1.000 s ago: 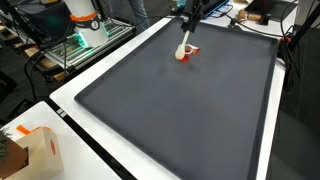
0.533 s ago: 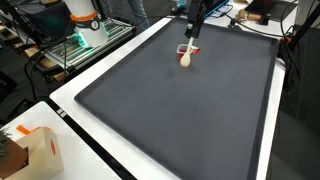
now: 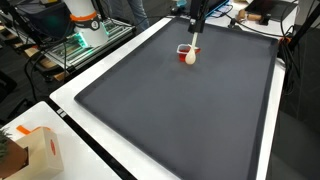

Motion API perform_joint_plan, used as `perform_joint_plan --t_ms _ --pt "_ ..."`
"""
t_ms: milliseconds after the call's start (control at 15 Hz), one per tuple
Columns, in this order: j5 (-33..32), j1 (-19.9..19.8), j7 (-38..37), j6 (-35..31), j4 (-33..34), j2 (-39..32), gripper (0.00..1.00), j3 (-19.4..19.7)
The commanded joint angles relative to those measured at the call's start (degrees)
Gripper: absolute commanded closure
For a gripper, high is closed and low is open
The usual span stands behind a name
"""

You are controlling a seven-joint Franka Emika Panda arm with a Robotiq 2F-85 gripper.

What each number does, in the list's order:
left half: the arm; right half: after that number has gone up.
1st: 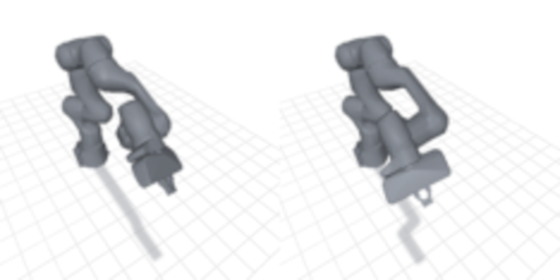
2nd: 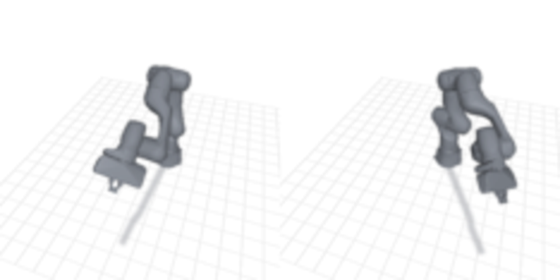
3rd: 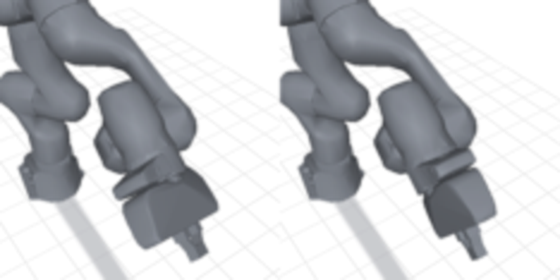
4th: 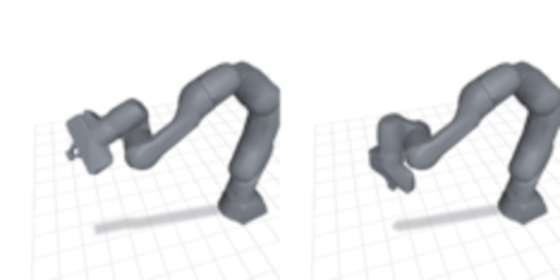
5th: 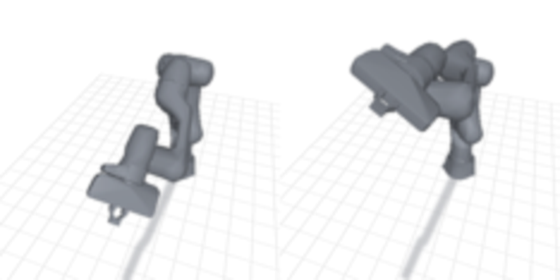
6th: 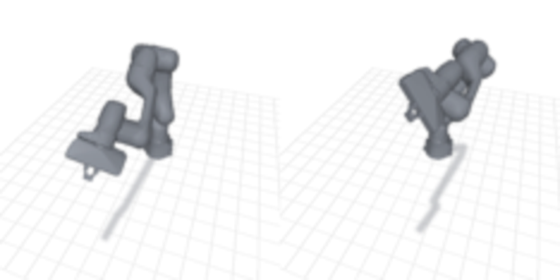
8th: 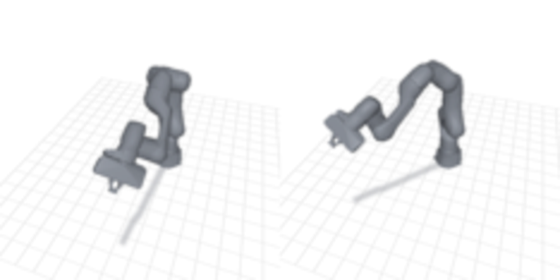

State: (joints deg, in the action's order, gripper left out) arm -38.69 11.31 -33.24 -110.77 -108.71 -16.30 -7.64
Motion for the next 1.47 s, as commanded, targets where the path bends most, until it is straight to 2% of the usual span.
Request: perform_joint_plan --t_ms 0,333,800,1200,1400 --pt "7.47 -2.09 6.99 -4.16 -3.80 6.01 0.94 0.77" --pt "23.58 -5.14 20.33 -7.21 -5.30 11.31 0.94 1.54" --pt "48.49 -8.53 40.20 -7.04 -8.31 15.61 0.94 3.22" --pt "63.57 -9.74 53.52 -7.77 -13.62 16.16 0.94 4.72" --pt "67.01 -9.84 56.99 -9.00 -15.83 15.45 0.94 4.99"
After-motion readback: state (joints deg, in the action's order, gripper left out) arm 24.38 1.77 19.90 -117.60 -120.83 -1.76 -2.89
